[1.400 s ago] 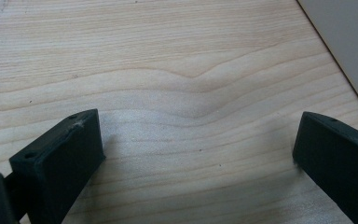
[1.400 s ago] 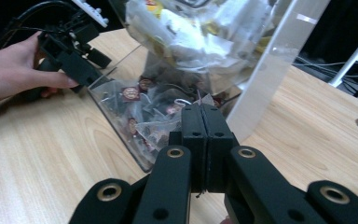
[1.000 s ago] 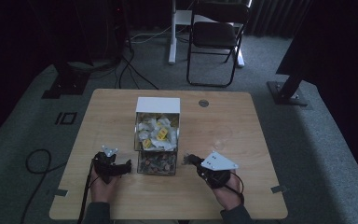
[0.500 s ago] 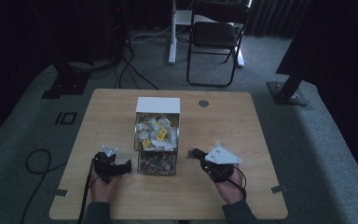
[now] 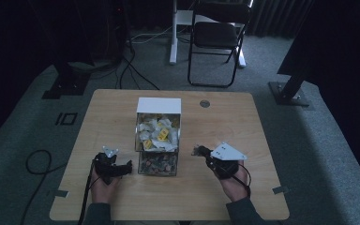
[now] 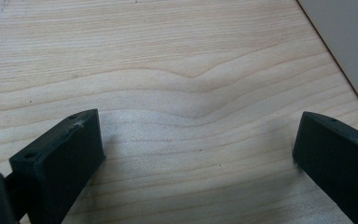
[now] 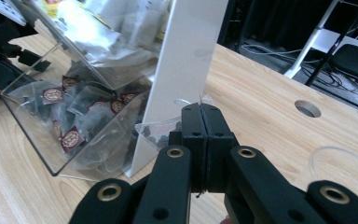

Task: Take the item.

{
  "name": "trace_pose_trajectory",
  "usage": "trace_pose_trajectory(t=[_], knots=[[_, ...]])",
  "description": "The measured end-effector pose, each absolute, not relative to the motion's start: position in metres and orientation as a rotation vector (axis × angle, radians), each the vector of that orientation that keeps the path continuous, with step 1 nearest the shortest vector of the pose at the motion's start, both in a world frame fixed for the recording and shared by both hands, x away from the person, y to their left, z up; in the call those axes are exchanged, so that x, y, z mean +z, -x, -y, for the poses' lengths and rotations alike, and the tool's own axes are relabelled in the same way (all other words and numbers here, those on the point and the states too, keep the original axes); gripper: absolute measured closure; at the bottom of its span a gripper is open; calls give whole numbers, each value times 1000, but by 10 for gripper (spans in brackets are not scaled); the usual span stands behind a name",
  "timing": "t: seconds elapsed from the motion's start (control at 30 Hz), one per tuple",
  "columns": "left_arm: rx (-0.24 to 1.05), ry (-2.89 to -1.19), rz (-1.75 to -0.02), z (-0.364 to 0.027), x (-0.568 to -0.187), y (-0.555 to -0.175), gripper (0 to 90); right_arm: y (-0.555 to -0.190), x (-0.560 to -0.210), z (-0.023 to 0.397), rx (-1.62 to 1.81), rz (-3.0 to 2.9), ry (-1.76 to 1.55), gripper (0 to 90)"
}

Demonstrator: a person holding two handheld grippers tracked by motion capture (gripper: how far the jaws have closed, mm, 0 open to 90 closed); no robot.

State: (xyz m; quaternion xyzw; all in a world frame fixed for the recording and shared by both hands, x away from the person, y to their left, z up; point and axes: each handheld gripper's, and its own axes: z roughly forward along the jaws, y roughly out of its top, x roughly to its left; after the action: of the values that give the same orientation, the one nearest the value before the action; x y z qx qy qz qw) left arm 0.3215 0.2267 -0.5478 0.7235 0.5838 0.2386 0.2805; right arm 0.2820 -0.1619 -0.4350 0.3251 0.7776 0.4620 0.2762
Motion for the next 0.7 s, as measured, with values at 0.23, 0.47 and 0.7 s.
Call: trace_pose_trajectory(t=[0.23, 0.47, 0.7], knots=[[639, -1940, -1565, -227, -548, -322, 20, -287, -435, 169, 1233, -2073, -899, 898], [640, -1940, -1565, -227, -548, -322, 20, -295, -433, 178, 1218, -2056, -923, 898], [639, -1939, -1565, -227, -548, -322, 20, -301, -431, 186, 1205, -2042, -941, 898]])
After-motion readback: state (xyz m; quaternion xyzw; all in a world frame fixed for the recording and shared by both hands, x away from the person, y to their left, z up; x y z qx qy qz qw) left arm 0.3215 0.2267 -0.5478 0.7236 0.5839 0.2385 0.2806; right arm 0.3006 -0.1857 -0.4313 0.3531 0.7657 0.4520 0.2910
